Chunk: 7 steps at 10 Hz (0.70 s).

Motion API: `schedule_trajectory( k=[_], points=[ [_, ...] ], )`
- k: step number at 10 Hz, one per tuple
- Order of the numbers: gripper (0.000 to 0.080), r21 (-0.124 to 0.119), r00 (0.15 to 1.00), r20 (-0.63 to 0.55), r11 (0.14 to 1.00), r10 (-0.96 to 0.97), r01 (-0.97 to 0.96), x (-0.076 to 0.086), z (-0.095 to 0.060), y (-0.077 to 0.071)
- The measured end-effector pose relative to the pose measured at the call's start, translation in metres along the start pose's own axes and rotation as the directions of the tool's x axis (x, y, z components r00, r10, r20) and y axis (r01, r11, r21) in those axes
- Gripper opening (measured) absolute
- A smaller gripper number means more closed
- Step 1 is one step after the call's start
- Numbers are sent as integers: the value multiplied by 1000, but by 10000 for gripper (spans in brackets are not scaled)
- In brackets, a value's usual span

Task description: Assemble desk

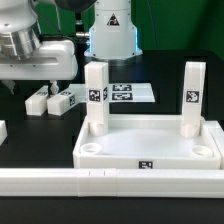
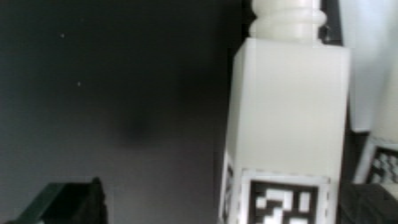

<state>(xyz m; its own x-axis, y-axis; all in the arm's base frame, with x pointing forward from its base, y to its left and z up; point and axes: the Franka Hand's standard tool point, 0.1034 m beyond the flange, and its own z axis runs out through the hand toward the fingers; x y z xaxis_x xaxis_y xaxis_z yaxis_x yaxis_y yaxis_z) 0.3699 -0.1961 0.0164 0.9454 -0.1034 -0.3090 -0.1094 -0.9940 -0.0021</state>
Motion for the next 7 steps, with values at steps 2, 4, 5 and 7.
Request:
schedule_trajectory(
  k=[2, 4, 5, 7],
  points=[
    [649, -5, 1000, 14, 1000, -6, 6, -2, 8, 3],
    [649, -12, 1000, 18, 1000, -6, 6, -1, 9, 8],
    [649, -13, 1000, 14, 1000, -3, 3, 1, 8, 9],
    [649, -16, 1000, 6, 1000, 5, -5, 6, 4, 6]
  ],
)
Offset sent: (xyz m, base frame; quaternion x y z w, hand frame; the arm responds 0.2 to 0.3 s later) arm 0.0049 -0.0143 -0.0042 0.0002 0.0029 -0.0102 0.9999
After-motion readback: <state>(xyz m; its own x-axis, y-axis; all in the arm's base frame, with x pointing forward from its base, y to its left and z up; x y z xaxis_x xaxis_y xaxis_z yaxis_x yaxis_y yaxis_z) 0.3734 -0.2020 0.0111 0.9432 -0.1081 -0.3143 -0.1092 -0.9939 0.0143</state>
